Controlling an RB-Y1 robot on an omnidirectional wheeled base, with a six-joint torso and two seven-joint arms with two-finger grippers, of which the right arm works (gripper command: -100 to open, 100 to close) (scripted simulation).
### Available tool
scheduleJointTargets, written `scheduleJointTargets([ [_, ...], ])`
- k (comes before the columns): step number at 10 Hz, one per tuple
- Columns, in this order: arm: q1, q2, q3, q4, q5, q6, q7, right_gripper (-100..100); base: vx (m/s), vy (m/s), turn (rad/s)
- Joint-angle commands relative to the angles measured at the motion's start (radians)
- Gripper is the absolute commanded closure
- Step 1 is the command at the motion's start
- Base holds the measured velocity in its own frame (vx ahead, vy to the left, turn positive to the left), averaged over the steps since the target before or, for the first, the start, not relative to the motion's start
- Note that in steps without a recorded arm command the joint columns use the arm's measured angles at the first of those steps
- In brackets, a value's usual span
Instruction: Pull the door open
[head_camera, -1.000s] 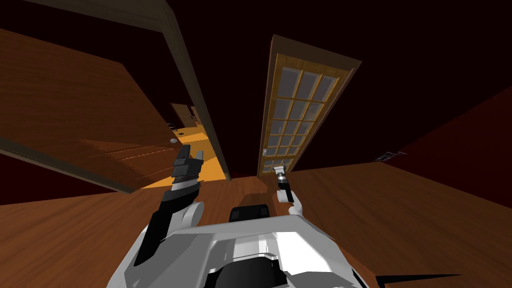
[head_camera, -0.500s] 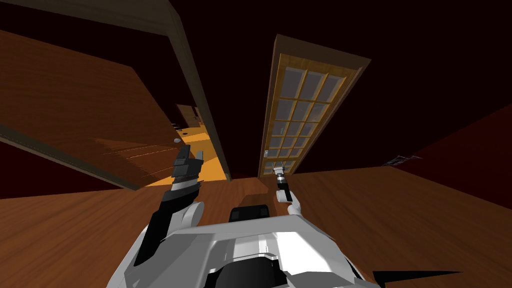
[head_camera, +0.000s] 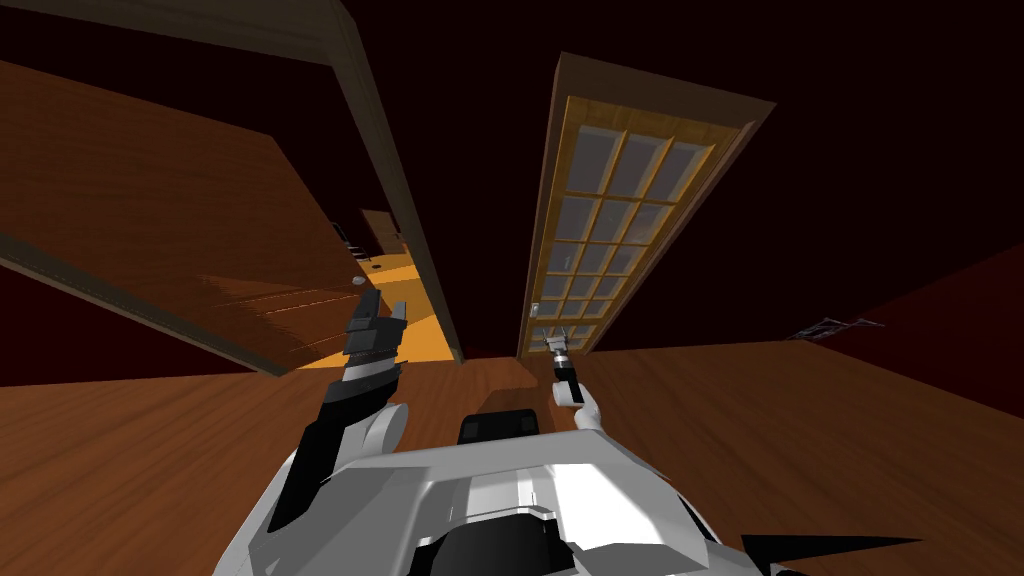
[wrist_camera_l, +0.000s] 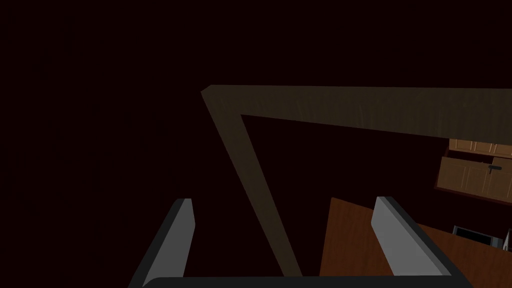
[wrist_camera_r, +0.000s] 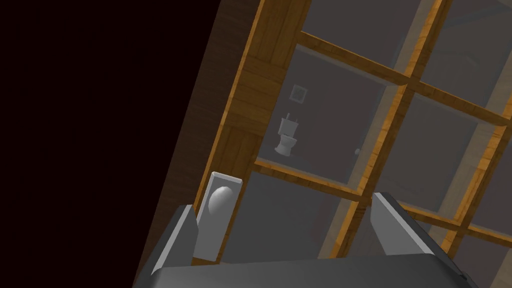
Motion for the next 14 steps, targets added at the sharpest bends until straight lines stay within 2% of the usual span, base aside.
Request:
scheduleJointTargets([
  [1,-0.018,-0.004,0.001,0.05,-0.006,-0.012,-0.04,-100,0.055,-0.026,0.087],
  [2,-0.018,-0.004,0.001,0.057,-0.006,-0.012,-0.04,-100,0.038,-0.018,-0.001],
  [4,-0.045,-0.008,0.002,0.119,-0.014,-0.023,-0.101,-100,0.055,-0.024,0.08],
  [5,-0.045,-0.008,0.002,0.133,-0.014,-0.023,-0.101,-100,0.056,-0.021,0.027],
  [8,-0.083,-0.015,0.004,0.227,-0.027,-0.04,-0.188,-100,0.07,-0.021,0.071],
  [9,-0.083,-0.015,0.004,0.239,-0.027,-0.04,-0.188,-100,0.061,-0.023,0.03],
  [14,-0.135,-0.023,0.006,0.385,-0.044,-0.062,-0.306,-100,0.066,-0.032,0.065],
])
